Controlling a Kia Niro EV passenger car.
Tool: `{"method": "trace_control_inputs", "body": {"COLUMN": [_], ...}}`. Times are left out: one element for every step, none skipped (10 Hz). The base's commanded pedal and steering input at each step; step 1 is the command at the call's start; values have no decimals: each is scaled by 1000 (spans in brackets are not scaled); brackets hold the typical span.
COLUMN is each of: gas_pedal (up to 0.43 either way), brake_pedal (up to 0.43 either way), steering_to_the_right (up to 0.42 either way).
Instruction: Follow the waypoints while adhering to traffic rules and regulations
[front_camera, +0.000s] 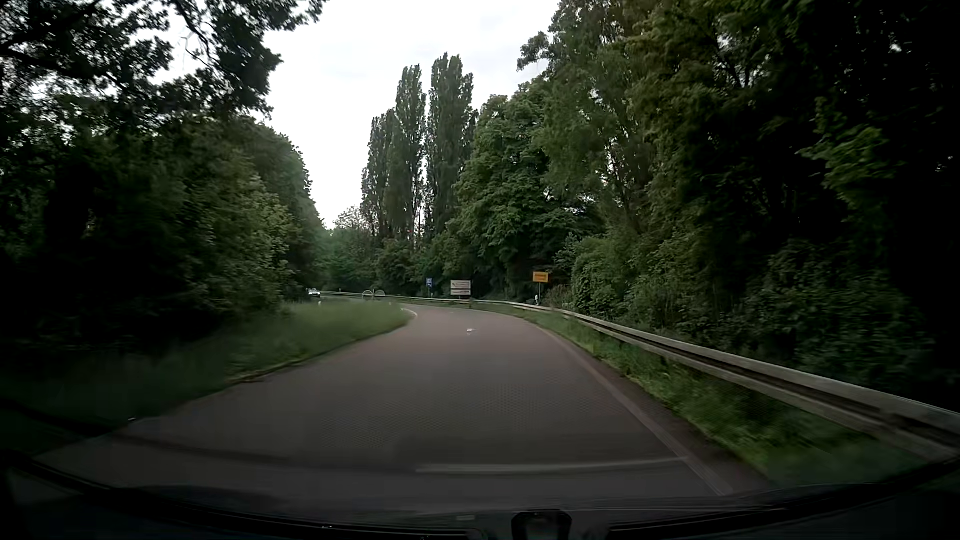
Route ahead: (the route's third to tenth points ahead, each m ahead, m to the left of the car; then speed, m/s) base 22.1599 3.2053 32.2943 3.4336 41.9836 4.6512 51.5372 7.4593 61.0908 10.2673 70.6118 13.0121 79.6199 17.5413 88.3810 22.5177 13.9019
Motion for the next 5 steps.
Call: {"method": "trace_control_inputs", "body": {"gas_pedal": [0,0,0,0,0], "brake_pedal": [0,0,0,0,0], "steering_to_the_right": [0,0,0,0,-4]}}
